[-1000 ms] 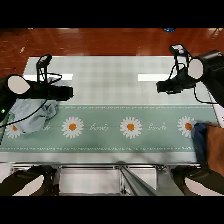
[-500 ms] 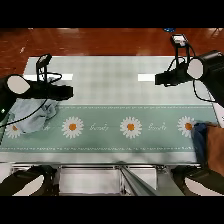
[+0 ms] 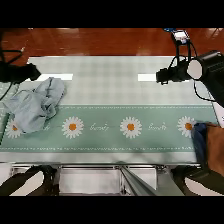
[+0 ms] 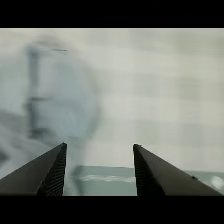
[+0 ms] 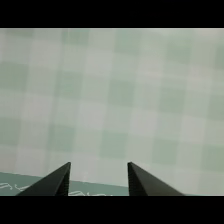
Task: Fold the shirts.
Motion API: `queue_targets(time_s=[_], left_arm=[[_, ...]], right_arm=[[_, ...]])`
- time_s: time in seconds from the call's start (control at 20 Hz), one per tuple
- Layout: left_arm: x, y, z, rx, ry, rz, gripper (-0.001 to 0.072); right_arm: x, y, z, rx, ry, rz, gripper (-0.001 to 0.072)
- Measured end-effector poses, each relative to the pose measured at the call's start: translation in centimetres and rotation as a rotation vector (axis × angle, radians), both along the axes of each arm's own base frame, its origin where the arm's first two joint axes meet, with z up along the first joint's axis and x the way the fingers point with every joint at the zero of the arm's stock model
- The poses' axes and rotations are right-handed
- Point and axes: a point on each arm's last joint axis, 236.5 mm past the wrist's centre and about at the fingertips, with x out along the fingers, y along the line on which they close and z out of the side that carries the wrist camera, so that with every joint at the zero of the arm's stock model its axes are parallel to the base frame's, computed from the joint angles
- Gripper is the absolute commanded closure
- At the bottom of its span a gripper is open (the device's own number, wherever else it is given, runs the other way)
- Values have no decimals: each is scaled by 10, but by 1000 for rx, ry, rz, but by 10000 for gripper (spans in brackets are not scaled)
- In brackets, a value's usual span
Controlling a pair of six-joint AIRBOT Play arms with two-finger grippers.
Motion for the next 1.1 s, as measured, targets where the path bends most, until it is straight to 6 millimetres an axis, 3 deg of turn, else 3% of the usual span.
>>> queue_targets(time_s=[0.15, 0.3, 0.45, 0.7, 1.1], left_arm=[[-18, 58, -28, 23, 83, 137, 200], [-38, 90, -71, 8, 193, 226, 200], [-51, 100, -108, -14, 288, 257, 200], [-59, 105, -153, -43, 395, 273, 200], [-59, 108, -195, -62, 465, 277, 203]], right_arm=[[0, 3, 0, 13, 1, 0, 293], [-4, 8, -3, 43, 22, -2, 298], [-11, 13, -7, 71, 57, -5, 298], [-23, 21, -13, 110, 114, -11, 298], [-31, 30, -16, 154, 151, -12, 298]])
